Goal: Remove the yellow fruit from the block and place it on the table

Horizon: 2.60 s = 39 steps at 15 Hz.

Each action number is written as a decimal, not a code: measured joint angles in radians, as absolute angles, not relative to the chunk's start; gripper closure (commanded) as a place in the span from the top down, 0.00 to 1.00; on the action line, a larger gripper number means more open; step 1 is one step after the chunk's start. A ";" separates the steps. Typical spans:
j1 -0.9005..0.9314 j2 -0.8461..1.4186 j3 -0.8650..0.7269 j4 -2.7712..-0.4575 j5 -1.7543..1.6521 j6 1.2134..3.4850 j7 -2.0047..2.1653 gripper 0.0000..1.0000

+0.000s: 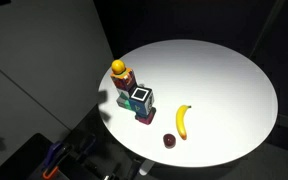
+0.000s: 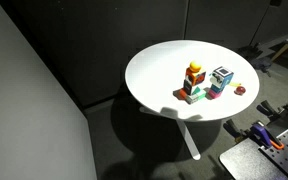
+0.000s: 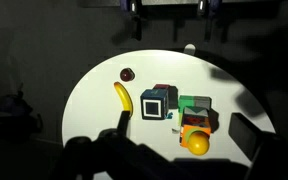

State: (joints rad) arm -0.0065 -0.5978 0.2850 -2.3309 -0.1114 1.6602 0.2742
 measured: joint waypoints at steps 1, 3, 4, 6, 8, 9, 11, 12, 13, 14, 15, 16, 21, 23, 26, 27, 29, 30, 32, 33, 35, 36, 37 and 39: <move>-0.006 -0.598 0.285 -2.330 -0.111 1.660 0.274 1.00; -0.006 -0.598 0.285 -2.330 -0.111 1.660 0.274 1.00; -0.007 -0.598 0.285 -2.330 -0.111 1.660 0.274 1.00; -0.006 -0.598 0.285 -2.330 -0.111 1.660 0.274 1.00; -0.004 -0.598 0.283 -2.331 -0.111 1.660 0.274 1.00; 0.002 -0.596 0.279 -2.331 -0.111 1.660 0.274 1.00; 0.007 -0.589 0.273 -2.331 -0.111 1.660 0.274 1.00; 0.009 -0.582 0.270 -2.331 -0.111 1.662 0.274 1.00; 0.009 -0.574 0.267 -2.330 -0.111 1.664 0.274 1.00; 0.009 -0.565 0.263 -2.330 -0.111 1.670 0.274 1.00; 0.009 -0.555 0.259 -2.329 -0.111 1.677 0.274 1.00; 0.009 -0.544 0.254 -2.329 -0.111 1.688 0.274 1.00; 0.011 -0.480 0.222 -2.328 -0.110 1.783 0.273 1.00; 0.015 -0.455 0.207 -2.328 -0.110 1.828 0.272 1.00; 0.020 -0.416 0.189 -2.328 -0.107 1.896 0.270 1.00; 0.023 -0.403 0.184 -2.327 -0.105 1.918 0.269 1.00; 0.029 -0.372 0.174 -2.327 -0.100 1.964 0.266 1.00; 0.031 -0.355 0.171 -2.327 -0.097 1.986 0.264 1.00; 0.035 -0.321 0.164 -2.325 -0.088 2.028 0.253 1.00; 0.037 -0.303 0.161 -2.323 -0.084 2.046 0.246 1.00; 0.040 -0.265 0.156 -2.315 -0.076 2.078 0.229 1.00; 0.040 -0.246 0.154 -2.308 -0.074 2.092 0.222 1.00; 0.041 -0.226 0.151 -2.299 -0.072 2.101 0.215 1.00; 0.041 -0.187 0.146 -2.278 -0.070 2.118 0.203 1.00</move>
State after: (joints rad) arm 0.0405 -0.1867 0.1465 -2.2784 -0.0698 2.1177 0.2026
